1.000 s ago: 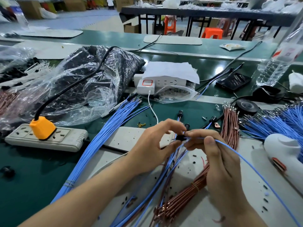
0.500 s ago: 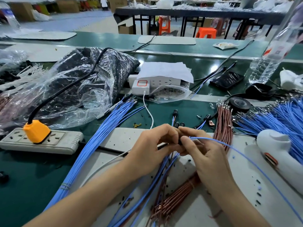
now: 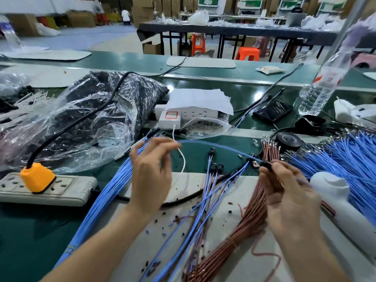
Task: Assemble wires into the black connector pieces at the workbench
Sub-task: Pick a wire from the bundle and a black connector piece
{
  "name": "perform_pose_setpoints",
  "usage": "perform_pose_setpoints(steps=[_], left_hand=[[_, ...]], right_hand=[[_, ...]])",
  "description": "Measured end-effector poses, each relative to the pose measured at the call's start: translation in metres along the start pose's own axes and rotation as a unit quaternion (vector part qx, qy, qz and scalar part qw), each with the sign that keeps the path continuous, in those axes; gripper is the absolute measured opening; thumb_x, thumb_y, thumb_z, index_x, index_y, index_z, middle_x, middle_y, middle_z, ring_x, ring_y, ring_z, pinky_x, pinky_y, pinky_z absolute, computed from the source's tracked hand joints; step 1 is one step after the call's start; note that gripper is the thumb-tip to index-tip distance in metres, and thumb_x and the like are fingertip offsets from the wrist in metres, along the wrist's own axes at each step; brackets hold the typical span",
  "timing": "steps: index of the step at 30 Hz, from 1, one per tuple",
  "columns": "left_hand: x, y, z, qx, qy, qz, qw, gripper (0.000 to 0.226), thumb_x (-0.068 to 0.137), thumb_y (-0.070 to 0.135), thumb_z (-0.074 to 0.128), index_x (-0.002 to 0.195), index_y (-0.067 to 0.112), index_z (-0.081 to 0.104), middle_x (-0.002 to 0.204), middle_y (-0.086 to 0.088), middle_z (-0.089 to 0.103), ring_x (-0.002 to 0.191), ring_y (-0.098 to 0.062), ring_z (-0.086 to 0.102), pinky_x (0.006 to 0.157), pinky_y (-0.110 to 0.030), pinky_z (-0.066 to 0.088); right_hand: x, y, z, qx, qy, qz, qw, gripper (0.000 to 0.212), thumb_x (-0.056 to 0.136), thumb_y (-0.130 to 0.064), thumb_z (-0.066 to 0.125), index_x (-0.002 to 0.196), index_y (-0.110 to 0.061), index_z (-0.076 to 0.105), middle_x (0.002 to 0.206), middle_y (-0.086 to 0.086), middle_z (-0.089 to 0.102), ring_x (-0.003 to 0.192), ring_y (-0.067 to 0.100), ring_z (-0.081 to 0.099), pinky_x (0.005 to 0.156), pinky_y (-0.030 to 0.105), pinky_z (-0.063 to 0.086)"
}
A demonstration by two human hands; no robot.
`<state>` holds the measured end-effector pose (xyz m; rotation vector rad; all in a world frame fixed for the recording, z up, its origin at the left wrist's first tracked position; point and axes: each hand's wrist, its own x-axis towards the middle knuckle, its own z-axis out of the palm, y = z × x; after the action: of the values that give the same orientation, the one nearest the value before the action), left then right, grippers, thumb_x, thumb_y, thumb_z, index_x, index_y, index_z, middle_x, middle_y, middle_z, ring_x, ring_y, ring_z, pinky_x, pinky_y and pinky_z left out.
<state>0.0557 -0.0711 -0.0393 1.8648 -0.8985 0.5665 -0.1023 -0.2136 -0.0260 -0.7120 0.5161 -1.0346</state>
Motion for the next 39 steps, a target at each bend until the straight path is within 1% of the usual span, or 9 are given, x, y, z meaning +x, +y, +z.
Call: perform_pose_setpoints(steps=[4, 7, 10, 13, 17, 22, 29, 33, 39], left_hand=[[0.016, -0.021, -0.005, 0.064, 0.048, -0.209, 0.975, 0.022, 0.091, 0.011, 0.053, 0.11, 0.019, 0.061, 0.12, 0.004, 0.053, 0.121, -0.018, 0.047, 0.114, -0.052, 0.006], [0.015, -0.024, -0.005, 0.068, 0.064, -0.236, 0.967, 0.025, 0.089, 0.011, 0.054, 0.114, 0.013, 0.057, 0.134, -0.004, 0.047, 0.132, -0.019, 0.033, 0.116, -0.05, -0.003], [0.01, -0.009, -0.007, 0.063, 0.078, -0.088, 0.991, 0.028, 0.076, -0.003, 0.052, 0.103, 0.004, 0.054, 0.148, -0.015, 0.028, 0.143, -0.031, 0.013, 0.118, -0.047, 0.001], [-0.003, 0.015, 0.0, -0.055, -0.018, 0.106, 0.993, 0.03, 0.079, 0.0, 0.053, 0.109, 0.003, 0.053, 0.138, -0.01, 0.042, 0.129, -0.021, 0.039, 0.11, -0.039, 0.031], [-0.026, 0.038, 0.009, -0.156, -0.161, 0.152, 0.963, 0.027, 0.091, 0.012, 0.057, 0.118, 0.009, 0.055, 0.112, 0.006, 0.058, 0.096, -0.004, 0.052, 0.088, -0.014, 0.04], [-0.029, 0.031, 0.01, -0.227, -0.196, 0.073, 0.951, 0.027, 0.083, -0.005, 0.061, 0.107, 0.007, 0.062, 0.095, 0.004, 0.068, 0.086, -0.008, 0.065, 0.078, -0.02, 0.051], [-0.027, 0.029, 0.011, -0.266, -0.217, 0.006, 0.939, 0.023, 0.087, 0.012, 0.062, 0.106, 0.023, 0.053, 0.094, 0.0, 0.073, 0.09, 0.001, 0.067, 0.08, -0.011, 0.047], [-0.027, 0.028, 0.011, -0.262, -0.226, 0.016, 0.938, 0.011, 0.087, 0.006, 0.062, 0.097, 0.002, 0.061, 0.089, -0.006, 0.071, 0.086, -0.011, 0.069, 0.079, -0.024, 0.055], [-0.026, 0.031, 0.008, -0.246, -0.226, 0.03, 0.942, 0.019, 0.087, 0.013, 0.061, 0.101, 0.0, 0.068, 0.089, -0.004, 0.073, 0.082, -0.015, 0.069, 0.073, -0.037, 0.054]], right_hand=[[0.007, -0.006, -0.006, 0.033, 0.082, -0.015, 0.996, 0.018, 0.089, 0.002, 0.057, 0.079, -0.013, 0.055, 0.053, -0.006, 0.064, 0.05, 0.005, 0.063, 0.052, 0.012, 0.051], [0.005, -0.002, -0.007, -0.022, 0.096, -0.065, 0.993, 0.019, 0.088, 0.002, 0.059, 0.079, -0.015, 0.055, 0.061, -0.004, 0.063, 0.052, 0.007, 0.063, 0.056, 0.014, 0.052], [-0.005, 0.0, -0.004, -0.193, 0.05, -0.209, 0.957, 0.019, 0.087, -0.004, 0.064, 0.082, -0.023, 0.062, 0.07, -0.002, 0.066, 0.061, 0.009, 0.066, 0.064, 0.016, 0.053], [-0.02, 0.008, -0.002, -0.368, -0.075, -0.351, 0.858, 0.013, 0.083, -0.021, 0.066, 0.088, -0.032, 0.061, 0.078, -0.007, 0.066, 0.068, 0.01, 0.064, 0.065, 0.015, 0.05], [-0.037, 0.03, 0.003, -0.402, -0.188, -0.433, 0.785, 0.013, 0.085, -0.016, 0.065, 0.098, -0.019, 0.062, 0.092, -0.007, 0.058, 0.079, 0.012, 0.062, 0.07, 0.023, 0.051], [-0.04, 0.036, 0.005, -0.4, -0.211, -0.412, 0.791, 0.019, 0.084, -0.021, 0.07, 0.103, -0.021, 0.064, 0.1, -0.012, 0.057, 0.081, 0.017, 0.064, 0.071, 0.027, 0.053], [-0.04, 0.036, 0.005, -0.407, -0.209, -0.397, 0.796, 0.021, 0.079, -0.01, 0.071, 0.096, -0.019, 0.064, 0.093, -0.007, 0.059, 0.078, 0.01, 0.062, 0.069, 0.023, 0.052], [-0.041, 0.033, 0.004, -0.412, -0.206, -0.4, 0.792, 0.019, 0.078, -0.011, 0.071, 0.094, -0.018, 0.064, 0.093, -0.005, 0.061, 0.077, 0.008, 0.061, 0.068, 0.023, 0.052], [-0.042, 0.032, 0.004, -0.4, -0.205, -0.349, 0.823, 0.018, 0.079, -0.016, 0.072, 0.091, -0.025, 0.062, 0.086, -0.005, 0.063, 0.071, 0.011, 0.063, 0.063, 0.025, 0.051]])
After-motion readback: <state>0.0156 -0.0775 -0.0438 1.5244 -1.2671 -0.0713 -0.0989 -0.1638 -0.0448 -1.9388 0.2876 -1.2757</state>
